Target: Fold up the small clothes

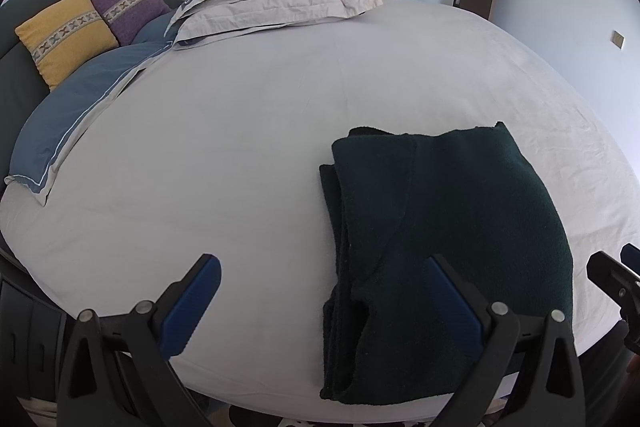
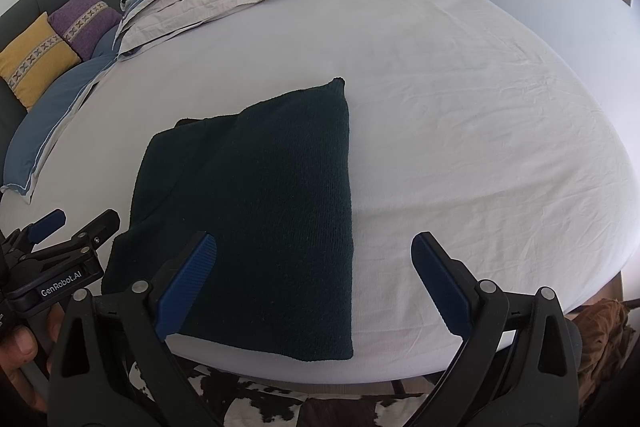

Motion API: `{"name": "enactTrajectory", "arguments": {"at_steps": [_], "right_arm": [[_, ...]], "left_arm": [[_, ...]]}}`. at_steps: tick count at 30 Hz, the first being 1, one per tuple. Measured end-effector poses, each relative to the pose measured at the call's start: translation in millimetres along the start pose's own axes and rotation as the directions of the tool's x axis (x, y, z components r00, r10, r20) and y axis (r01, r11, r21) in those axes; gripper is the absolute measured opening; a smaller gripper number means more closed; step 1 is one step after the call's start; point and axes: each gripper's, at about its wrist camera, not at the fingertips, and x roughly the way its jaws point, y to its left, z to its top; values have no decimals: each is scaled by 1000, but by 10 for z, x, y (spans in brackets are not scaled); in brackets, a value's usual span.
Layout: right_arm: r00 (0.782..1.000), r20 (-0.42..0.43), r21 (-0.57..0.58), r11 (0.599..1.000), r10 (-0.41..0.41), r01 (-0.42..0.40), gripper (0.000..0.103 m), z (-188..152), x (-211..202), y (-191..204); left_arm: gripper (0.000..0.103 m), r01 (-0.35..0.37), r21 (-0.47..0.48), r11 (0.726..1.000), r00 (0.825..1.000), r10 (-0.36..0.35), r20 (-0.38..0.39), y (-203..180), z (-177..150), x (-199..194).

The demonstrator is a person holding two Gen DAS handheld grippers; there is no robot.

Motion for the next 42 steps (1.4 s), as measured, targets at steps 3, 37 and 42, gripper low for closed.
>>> {"name": "enactTrajectory", "arguments": {"at_steps": [3, 37, 42], "right_arm": [[1000, 0, 1, 1000, -1, 1, 100, -3, 0, 4], [1000, -7, -4, 1000, 0, -1, 100, -12, 42, 1], [1000, -9, -4, 1000, 0, 0, 100, -20, 54, 4]], "left_arm": [[103, 0, 1, 1000, 1000, 0, -1, -1, -1, 0], [103, 3, 12, 1000, 1000, -3, -11, -8, -46, 45], [103, 5, 12, 1000, 1000, -5, -12, -10, -45, 50]]}}
